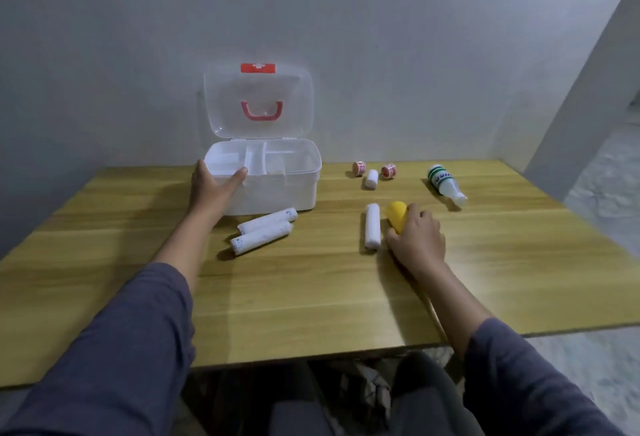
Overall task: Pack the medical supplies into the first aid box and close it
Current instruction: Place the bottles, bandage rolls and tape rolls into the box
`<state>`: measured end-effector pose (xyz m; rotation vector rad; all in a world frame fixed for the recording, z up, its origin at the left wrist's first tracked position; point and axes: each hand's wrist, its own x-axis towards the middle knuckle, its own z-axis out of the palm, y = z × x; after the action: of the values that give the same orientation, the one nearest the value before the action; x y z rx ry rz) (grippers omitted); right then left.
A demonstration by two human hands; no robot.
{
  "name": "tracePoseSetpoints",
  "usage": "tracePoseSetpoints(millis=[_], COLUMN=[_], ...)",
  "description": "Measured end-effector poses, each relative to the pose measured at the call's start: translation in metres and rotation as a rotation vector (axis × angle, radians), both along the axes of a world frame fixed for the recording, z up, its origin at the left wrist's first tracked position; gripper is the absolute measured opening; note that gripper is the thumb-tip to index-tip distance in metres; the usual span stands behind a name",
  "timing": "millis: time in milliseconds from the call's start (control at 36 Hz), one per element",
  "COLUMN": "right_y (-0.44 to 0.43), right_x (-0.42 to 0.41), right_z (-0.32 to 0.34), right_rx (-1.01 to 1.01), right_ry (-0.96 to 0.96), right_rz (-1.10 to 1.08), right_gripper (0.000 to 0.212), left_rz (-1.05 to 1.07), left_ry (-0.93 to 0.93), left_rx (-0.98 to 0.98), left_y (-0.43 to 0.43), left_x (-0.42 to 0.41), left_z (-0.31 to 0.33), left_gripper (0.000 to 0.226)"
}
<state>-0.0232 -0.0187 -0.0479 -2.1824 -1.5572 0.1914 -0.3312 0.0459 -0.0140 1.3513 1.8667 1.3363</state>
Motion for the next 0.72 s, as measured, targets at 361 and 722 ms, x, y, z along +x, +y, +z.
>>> tracePoseSetpoints(millis=[361, 722], right_y=[0.041, 0.09], right_x=[-0.007, -0.106], right_z=[0.063, 0.132], right_rx=[0.213, 0.106], right_ry=[0.136, 0.096], right_rz=[0.216, 0.636], right_gripper=[0.052, 0.051], left_rz=[-0.004, -0.002], left_ry=[-0.027, -0.068], left_rx=[0.037, 0.09], left_y=[0.002, 0.008], left_x=[0.001, -0.008], left_z=[-0.003, -0.008], left_gripper=[0.085, 0.078])
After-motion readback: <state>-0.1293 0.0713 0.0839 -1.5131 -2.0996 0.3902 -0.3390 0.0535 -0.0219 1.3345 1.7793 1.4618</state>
